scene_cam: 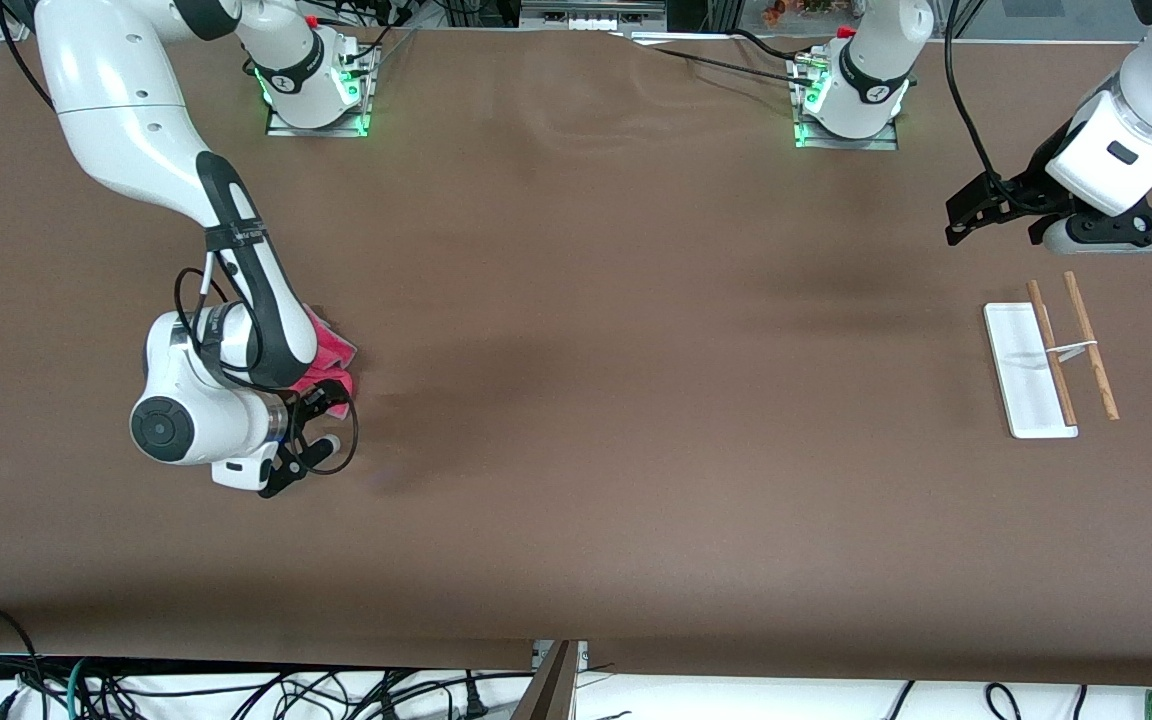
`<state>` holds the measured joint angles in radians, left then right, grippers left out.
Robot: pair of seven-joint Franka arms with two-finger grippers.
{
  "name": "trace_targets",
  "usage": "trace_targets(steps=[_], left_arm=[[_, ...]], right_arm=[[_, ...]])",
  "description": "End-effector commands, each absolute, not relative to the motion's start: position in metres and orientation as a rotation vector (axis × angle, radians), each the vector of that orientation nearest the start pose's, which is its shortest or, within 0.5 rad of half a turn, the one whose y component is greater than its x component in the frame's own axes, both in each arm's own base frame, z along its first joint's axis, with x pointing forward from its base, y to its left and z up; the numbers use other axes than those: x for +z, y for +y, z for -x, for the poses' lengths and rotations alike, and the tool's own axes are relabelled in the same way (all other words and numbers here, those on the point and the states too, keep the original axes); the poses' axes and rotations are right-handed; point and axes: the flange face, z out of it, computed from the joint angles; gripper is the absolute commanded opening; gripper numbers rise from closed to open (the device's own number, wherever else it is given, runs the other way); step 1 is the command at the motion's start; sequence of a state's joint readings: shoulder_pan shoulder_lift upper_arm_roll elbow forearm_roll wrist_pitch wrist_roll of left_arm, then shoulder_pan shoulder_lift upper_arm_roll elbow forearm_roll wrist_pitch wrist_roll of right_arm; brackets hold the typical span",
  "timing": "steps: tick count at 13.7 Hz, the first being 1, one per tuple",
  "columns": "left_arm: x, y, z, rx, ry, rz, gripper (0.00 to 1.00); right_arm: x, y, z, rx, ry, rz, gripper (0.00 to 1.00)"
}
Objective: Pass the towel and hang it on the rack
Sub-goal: 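Close the right gripper on the pink towel's edge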
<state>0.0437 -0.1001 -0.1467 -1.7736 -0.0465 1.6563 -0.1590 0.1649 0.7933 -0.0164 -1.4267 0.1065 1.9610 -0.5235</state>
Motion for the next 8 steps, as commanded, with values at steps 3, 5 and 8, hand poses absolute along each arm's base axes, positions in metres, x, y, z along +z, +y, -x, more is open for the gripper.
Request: trace_targets(steps=[3, 5, 8], left_arm=[[0.596, -0.063, -0.519, 0.028, -0.11, 3.183, 1.0], [0.596, -0.063, -0.519, 0.031, -0.11, 3.183, 1.0], [0.596, -0.063, -0.519, 0.031, -0.11, 3.183, 1.0]], right_arm=[[0.185, 0.114, -0.687, 0.35, -0.92, 2.808, 1.0], [0.177, 0.114, -0.685, 0.367, -0.914, 2.802, 1.0], [0.172, 0.114, -0.684, 0.371, -0.909, 2.802, 0.99]])
